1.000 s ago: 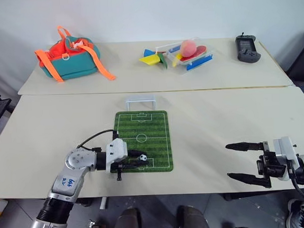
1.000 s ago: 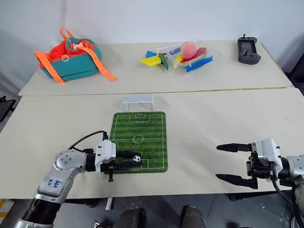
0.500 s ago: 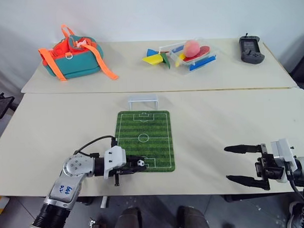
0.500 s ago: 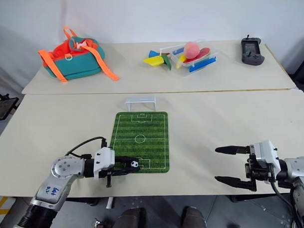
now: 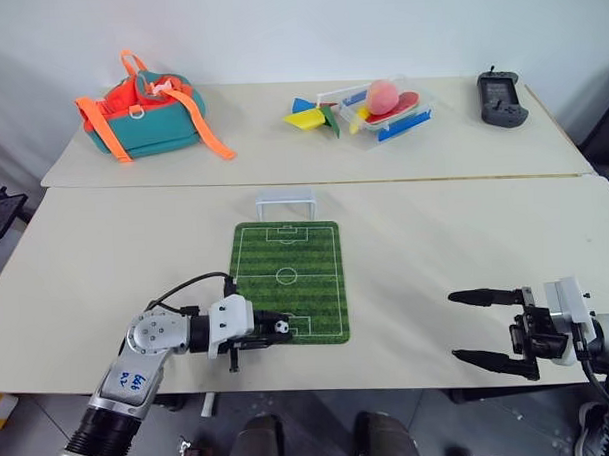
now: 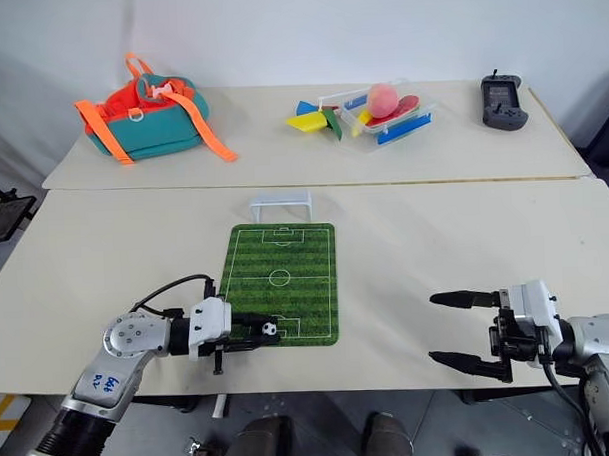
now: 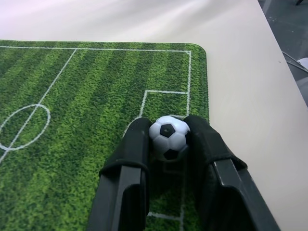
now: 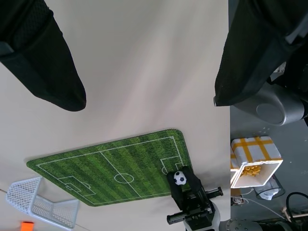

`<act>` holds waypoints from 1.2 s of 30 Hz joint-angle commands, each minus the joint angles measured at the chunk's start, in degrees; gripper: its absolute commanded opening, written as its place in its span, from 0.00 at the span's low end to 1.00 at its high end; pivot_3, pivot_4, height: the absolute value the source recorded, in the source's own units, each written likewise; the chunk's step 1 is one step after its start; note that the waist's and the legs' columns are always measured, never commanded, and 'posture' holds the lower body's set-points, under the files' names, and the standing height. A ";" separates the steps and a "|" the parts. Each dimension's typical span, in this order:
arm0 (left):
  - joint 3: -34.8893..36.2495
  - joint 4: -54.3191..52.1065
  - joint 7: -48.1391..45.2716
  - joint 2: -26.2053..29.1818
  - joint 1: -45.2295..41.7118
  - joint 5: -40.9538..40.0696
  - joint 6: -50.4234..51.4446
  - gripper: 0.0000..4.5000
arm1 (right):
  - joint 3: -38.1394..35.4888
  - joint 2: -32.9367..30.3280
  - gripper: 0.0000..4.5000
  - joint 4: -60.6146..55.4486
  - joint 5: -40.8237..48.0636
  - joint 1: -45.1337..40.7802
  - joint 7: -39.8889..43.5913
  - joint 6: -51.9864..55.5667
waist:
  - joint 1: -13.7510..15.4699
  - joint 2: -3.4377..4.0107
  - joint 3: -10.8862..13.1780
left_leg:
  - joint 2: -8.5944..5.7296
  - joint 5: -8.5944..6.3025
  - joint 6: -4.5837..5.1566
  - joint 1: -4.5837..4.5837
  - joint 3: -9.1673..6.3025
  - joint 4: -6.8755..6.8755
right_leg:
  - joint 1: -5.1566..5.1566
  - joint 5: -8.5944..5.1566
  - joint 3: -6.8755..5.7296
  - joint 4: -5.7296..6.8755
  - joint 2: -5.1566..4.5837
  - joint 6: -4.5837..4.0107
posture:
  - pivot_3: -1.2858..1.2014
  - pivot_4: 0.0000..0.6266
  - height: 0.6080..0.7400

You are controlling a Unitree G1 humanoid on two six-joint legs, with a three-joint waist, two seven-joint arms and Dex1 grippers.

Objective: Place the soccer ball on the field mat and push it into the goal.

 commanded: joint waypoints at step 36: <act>3.46 -5.53 -21.09 7.04 2.57 -17.60 1.75 0.00 | -1.89 2.92 1.00 1.18 4.34 -1.69 1.82 -1.12 | 0.03 0.11 0.06 | 0.04 -0.05 0.00 0.00 0.04 0.03 | 0.00 0.00 0.04 0.00 0.05 0.00 | 0.52 0.24 1.00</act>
